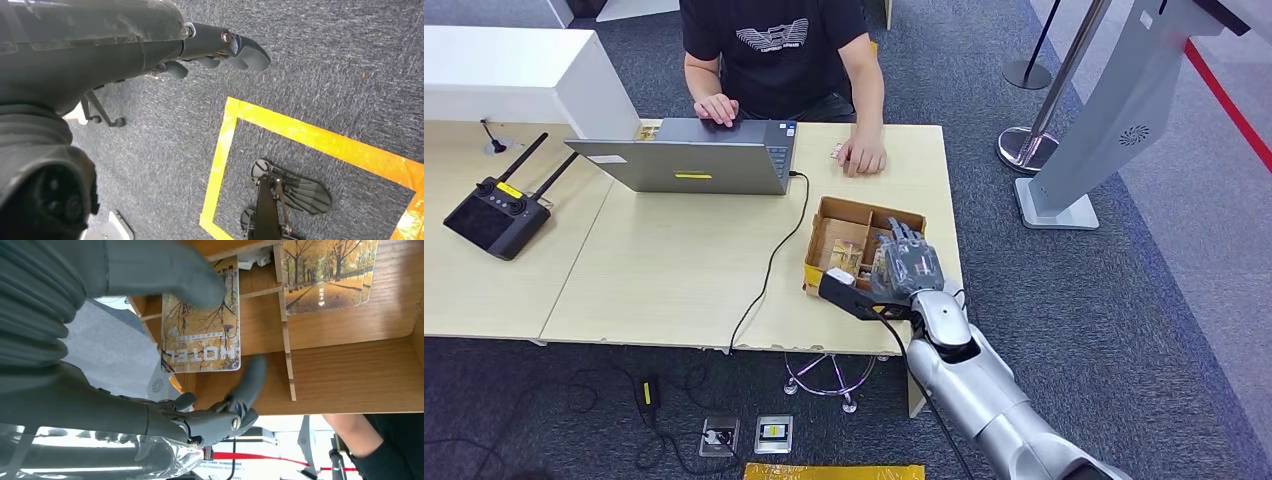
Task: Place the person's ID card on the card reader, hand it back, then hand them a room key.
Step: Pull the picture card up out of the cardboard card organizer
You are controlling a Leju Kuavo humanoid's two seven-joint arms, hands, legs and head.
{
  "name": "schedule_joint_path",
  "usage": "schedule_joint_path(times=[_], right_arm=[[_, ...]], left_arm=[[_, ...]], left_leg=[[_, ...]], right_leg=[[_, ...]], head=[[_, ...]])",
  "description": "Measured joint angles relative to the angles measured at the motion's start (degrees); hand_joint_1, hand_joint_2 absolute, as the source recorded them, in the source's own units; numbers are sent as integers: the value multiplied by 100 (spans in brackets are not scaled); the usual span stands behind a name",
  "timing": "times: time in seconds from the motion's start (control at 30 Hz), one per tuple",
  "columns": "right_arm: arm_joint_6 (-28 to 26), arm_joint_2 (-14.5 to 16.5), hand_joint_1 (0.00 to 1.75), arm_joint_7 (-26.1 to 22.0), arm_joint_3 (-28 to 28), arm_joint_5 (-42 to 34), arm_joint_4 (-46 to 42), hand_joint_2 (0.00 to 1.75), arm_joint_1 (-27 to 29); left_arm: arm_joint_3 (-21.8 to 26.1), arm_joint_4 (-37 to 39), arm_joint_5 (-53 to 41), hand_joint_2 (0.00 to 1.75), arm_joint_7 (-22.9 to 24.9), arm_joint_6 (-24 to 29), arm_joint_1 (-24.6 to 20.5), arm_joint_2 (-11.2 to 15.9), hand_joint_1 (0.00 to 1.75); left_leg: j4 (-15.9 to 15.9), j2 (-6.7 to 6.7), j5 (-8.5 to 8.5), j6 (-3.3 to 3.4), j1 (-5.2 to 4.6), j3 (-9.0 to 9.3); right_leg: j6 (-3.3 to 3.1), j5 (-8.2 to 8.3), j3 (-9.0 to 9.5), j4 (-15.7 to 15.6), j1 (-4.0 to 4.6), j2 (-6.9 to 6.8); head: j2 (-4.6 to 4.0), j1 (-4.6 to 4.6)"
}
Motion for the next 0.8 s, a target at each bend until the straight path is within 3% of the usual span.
schedule_joint_path(times=[0.8], right_arm=[[-9,-5,175,10,129,-236,81,175,-127]], left_arm=[[-150,0,-3,0,-77,-4,-1,15,0]], left_leg=[[0,0,0,0,0,0]], right_leg=[[0,0,-1,0,0,0]], head=[[0,0]])
